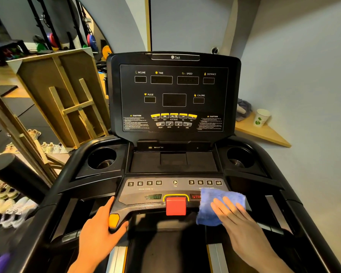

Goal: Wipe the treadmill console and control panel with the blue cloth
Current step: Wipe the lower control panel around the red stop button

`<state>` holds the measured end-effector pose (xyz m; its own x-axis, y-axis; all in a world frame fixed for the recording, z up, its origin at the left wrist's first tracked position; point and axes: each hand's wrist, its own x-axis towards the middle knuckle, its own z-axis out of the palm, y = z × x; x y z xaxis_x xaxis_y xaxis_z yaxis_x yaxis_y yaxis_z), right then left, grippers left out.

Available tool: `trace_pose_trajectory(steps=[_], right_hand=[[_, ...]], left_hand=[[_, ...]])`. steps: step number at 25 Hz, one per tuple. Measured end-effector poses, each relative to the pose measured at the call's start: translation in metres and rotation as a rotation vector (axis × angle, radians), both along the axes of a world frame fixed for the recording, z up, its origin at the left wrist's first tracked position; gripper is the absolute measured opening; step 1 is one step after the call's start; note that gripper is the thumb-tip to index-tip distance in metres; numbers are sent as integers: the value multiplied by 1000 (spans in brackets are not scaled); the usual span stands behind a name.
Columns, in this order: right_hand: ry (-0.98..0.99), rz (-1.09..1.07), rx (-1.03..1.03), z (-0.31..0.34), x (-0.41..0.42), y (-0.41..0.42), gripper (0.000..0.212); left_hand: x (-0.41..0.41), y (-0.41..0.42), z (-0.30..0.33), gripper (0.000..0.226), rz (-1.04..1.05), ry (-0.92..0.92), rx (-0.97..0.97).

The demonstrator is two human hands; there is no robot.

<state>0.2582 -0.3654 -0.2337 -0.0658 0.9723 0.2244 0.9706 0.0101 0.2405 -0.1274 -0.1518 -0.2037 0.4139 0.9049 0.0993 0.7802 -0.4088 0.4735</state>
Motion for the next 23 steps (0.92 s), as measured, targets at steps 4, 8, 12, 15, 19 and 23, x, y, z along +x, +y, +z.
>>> trace_pose_trajectory(steps=[4, 8, 12, 15, 19, 23], right_hand=[[34, -74, -25, -5, 2, -24, 56], [14, -140, 159, -22, -11, -49, 53], [-191, -154, 246, -43, -4, -39, 53], [366, -485, 90, -10, -14, -7, 81], [349, -294, 170, -1, -25, 10, 63], [397, -415, 111, 14, -17, 57, 44]], left_hand=[[0, 2, -2, 94, -4, 7, 2], [0, 3, -2, 96, -10, 7, -6], [0, 4, -3, 96, -4, 17, 17], [1, 2, -3, 95, -5, 17, 17], [2, 2, -2, 93, -19, 32, 2], [2, 3, -4, 93, -10, 33, 14]])
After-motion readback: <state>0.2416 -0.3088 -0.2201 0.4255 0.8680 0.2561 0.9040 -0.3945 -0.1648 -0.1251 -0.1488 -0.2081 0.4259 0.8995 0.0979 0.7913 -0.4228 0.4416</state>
